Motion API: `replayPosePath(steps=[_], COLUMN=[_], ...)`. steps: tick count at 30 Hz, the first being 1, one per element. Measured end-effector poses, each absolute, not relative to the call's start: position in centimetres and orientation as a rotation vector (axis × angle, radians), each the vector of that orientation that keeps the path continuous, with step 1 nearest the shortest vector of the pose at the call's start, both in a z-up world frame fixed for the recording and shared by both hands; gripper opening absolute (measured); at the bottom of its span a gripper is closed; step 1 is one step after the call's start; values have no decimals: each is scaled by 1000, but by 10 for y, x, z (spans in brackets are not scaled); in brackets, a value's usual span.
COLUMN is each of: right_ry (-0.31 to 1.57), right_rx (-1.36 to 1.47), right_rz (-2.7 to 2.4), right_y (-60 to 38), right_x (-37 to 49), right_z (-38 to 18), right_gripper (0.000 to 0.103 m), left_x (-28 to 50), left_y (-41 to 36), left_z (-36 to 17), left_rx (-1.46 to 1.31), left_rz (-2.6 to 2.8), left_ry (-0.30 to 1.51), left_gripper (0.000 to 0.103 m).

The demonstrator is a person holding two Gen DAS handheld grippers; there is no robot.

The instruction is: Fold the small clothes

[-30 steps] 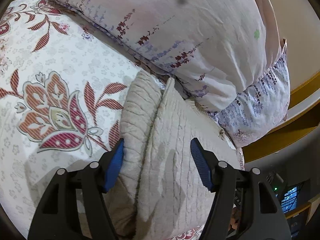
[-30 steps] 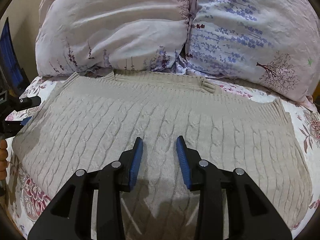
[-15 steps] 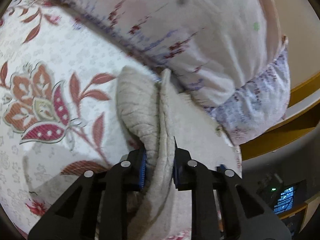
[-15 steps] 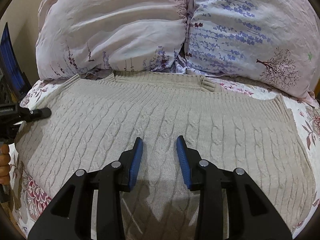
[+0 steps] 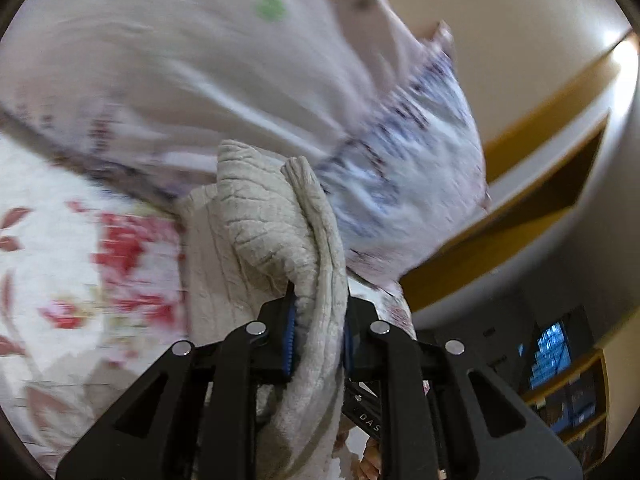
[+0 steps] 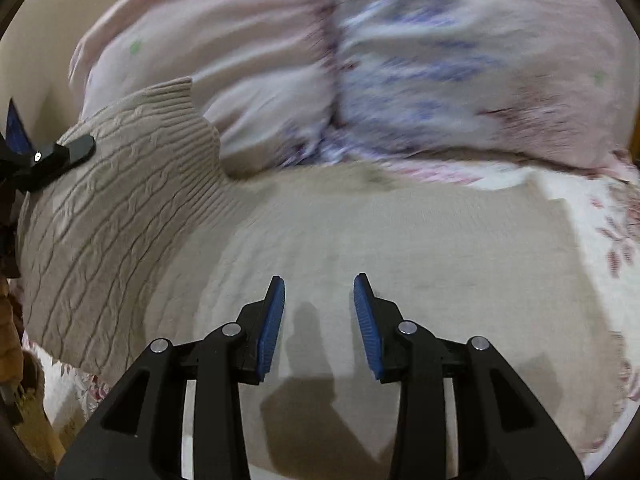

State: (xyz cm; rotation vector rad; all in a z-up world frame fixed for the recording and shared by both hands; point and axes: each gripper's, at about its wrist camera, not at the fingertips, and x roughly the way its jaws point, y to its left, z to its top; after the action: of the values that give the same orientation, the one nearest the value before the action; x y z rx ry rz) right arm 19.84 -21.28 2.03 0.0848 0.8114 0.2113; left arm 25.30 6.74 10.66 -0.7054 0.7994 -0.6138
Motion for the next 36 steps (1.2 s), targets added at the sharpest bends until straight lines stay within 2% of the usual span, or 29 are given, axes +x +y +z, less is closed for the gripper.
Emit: replayPosePath(steps=[3, 9, 15, 18, 20, 22, 25, 33, 36], right_ry=[786, 763, 767, 763, 771, 793, 866, 1010, 1022], right_rx=[109, 185, 274, 318, 370, 459, 579, 653, 648], right_rz=[151, 27, -38, -9, 38, 109, 213, 269, 283], right_y=[-245, -309, -352, -361, -366, -372, -371, -360, -357], right_x=[191, 175, 166, 163, 164, 167, 180, 208, 216], right_z=[28, 32, 31, 36, 39, 39, 34, 16, 13], right_gripper=[44, 44, 44, 44, 44, 49, 60, 60, 54], left_x=[256, 259, 257, 251, 246, 241, 242, 249, 246], left_y=[34, -44, -125, -126, -111, -84, -53, -15, -21], left_z=[109, 91, 46, 49, 62, 73, 76, 31, 29], left_rx=[-682, -628, -517, -529, -553, -567, -521, -558, -511], left_rz=[-662, -723, -788, -848, -871, -821, -644, -535, -563], left_ry=[810, 860, 1022, 1005, 965, 902, 873, 966, 970], left_gripper=[16, 16, 21, 36, 61, 73, 74, 73, 73])
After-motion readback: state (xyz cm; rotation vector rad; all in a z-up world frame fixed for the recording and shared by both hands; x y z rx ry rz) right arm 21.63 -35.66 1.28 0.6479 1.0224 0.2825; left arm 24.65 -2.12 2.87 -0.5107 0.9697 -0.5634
